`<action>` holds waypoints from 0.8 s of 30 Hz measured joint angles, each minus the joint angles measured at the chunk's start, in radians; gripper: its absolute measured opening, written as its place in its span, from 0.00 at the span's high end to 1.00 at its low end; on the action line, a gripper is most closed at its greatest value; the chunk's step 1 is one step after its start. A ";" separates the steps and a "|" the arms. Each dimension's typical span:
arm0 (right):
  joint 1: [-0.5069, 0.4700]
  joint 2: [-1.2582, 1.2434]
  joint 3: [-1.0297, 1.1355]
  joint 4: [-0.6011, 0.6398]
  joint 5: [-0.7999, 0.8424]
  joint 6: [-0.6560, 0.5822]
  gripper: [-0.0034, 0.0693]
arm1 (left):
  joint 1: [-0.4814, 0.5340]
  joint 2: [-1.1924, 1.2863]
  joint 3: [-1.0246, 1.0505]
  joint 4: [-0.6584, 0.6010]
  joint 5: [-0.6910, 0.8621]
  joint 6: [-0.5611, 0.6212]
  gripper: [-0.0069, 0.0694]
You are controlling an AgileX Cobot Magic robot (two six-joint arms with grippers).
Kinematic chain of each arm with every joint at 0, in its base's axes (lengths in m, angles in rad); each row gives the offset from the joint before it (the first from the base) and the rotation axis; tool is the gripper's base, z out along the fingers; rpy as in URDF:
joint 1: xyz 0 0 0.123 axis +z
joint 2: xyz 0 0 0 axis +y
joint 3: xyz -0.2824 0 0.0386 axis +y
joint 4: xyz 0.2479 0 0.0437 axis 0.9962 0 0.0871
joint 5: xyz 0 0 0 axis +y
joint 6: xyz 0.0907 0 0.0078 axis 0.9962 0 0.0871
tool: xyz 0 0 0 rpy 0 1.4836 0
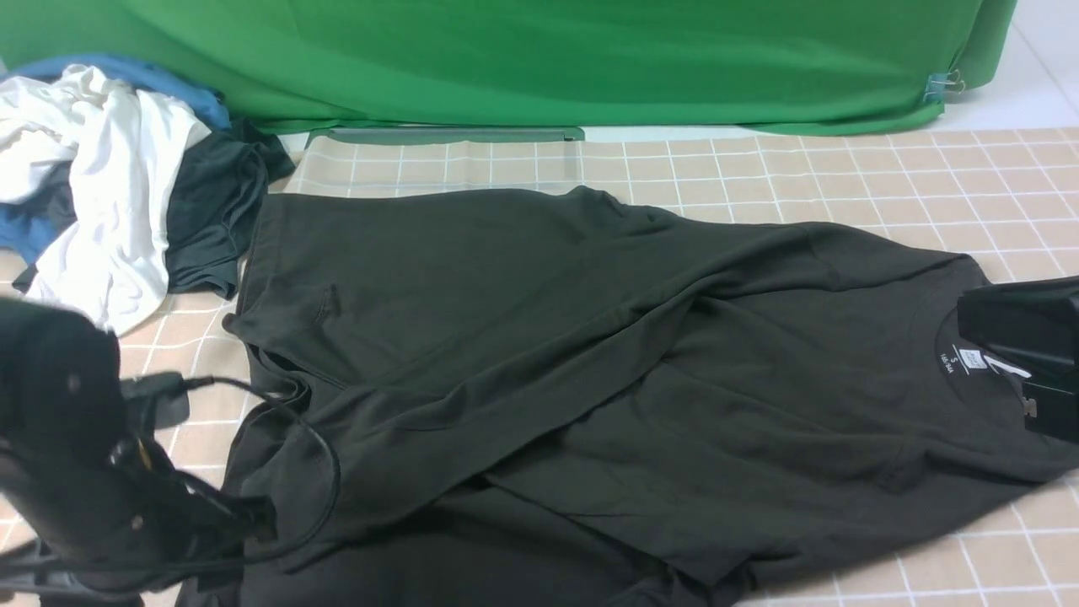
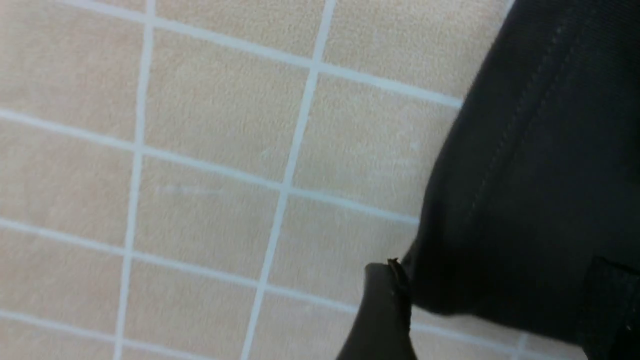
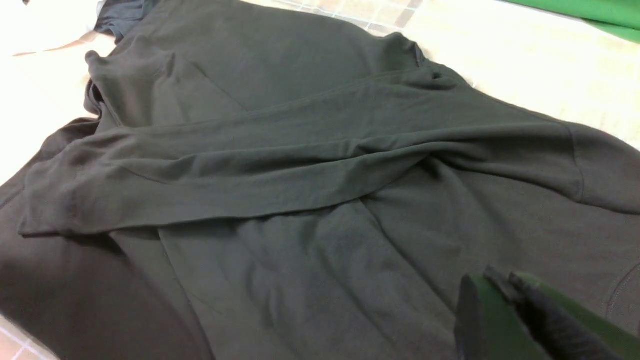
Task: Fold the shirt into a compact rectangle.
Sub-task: 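Fold the left side of the dark shirt inward over its body with the left gripper, then grasp the near edge of the shirt at its hem and shoulder corners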
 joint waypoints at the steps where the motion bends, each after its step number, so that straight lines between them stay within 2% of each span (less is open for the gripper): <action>1: 0.000 0.000 0.000 0.000 0.000 0.000 0.85 | 0.000 0.006 0.010 0.006 -0.013 -0.001 0.29; 9: 0.000 0.000 0.000 0.000 0.000 0.000 0.83 | 0.000 0.118 0.030 0.033 -0.051 -0.045 0.31; 12: 0.000 0.000 0.000 0.000 0.009 0.009 0.83 | 0.000 0.133 0.021 0.005 -0.049 -0.013 0.44; 15: 0.000 0.013 -0.025 -0.009 0.085 0.036 0.83 | 0.000 0.137 0.020 -0.043 -0.063 0.040 0.71; 17: 0.000 0.040 -0.067 -0.038 0.148 0.068 0.83 | 0.000 0.134 0.015 -0.053 -0.069 0.068 0.83; 18: 0.000 0.066 -0.103 -0.085 0.211 0.094 0.83 | 0.000 0.129 0.010 -0.056 -0.068 0.078 0.86; 19: 0.000 0.071 -0.115 -0.093 0.221 0.098 0.83 | 0.000 0.128 0.009 -0.056 -0.066 0.080 0.87; 24: 0.000 0.240 -0.231 -0.308 0.458 0.174 0.83 | 0.000 0.035 0.004 -0.055 0.001 0.092 0.88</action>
